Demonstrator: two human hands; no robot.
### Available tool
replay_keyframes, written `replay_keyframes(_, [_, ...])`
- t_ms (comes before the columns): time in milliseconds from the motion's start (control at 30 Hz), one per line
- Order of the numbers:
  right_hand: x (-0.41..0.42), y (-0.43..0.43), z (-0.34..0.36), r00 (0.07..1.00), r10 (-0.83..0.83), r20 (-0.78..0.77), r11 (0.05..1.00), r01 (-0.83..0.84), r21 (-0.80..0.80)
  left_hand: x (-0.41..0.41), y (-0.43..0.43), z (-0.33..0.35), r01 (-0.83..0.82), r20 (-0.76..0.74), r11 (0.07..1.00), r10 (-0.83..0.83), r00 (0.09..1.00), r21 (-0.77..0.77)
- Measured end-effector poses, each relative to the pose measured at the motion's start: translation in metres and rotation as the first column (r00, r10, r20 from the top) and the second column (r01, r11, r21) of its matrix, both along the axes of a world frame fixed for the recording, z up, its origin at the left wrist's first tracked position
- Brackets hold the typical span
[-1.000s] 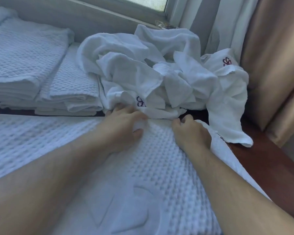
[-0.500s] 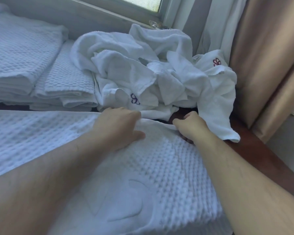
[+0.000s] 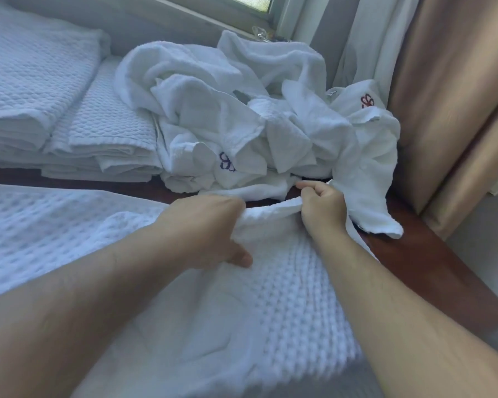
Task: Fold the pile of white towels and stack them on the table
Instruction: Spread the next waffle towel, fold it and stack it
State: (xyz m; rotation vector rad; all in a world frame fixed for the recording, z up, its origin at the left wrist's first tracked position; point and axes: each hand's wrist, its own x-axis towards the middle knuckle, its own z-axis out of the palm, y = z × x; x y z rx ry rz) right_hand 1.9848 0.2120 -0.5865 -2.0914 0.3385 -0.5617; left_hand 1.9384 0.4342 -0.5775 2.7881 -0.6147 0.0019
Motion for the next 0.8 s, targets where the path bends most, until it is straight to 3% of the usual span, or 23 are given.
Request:
replay_keyframes(100, [0.001, 0.0, 0.012, 0.999, -0.023, 0.035, 0.999, 0.022, 0.046, 0.002, -0.003, -0.002, -0.013, 0.111, 0.999, 0.017, 0.994, -0.029])
replay_keyframes(233, [-0.032, 0.006, 0.021, 0.911, -0.043, 0.41, 0.998, 0.056, -0.019, -0.002, -0.001, -0.005, -0.038, 0.372, 0.999, 0.038, 0.927, -0.007])
replay_keyframes(300, [-0.056, 0.007, 0.014, 0.867, -0.073, 0.494, 0.993, 0.109, -0.045, -0.005, -0.001, -0.008, 0.007, 0.504, 0.998, -0.038, 0.863, 0.063])
replay_keyframes(367, [-0.076, 0.002, 0.001, 0.915, -0.114, 0.388, 0.988, 0.146, -0.052, -0.01, -0.003, -0.009, 0.074, 0.57, 0.985, -0.151, 0.807, 0.156])
replay_keyframes(433, [-0.088, -0.007, -0.008, 0.983, -0.136, 0.121, 0.988, 0.144, -0.058, -0.016, -0.004, -0.009, 0.122, 0.652, 0.968, -0.239, 0.719, 0.22])
replay_keyframes(533, [-0.094, -0.013, -0.006, 0.989, -0.089, -0.115, 0.978, 0.065, -0.2, -0.022, -0.004, -0.005, 0.121, 0.754, 0.941, -0.326, 0.57, 0.315])
replay_keyframes(700, [-0.099, -0.001, -0.012, 0.973, 0.219, -0.072, 0.963, -0.228, -0.143, -0.031, -0.005, -0.001, 0.043, 0.772, 0.894, -0.409, 0.487, 0.446])
replay_keyframes(800, [-0.096, -0.002, -0.015, 0.985, 0.173, -0.006, 0.964, -0.171, -0.203, -0.037, -0.008, 0.005, 0.034, 0.714, 0.888, -0.391, 0.581, 0.459])
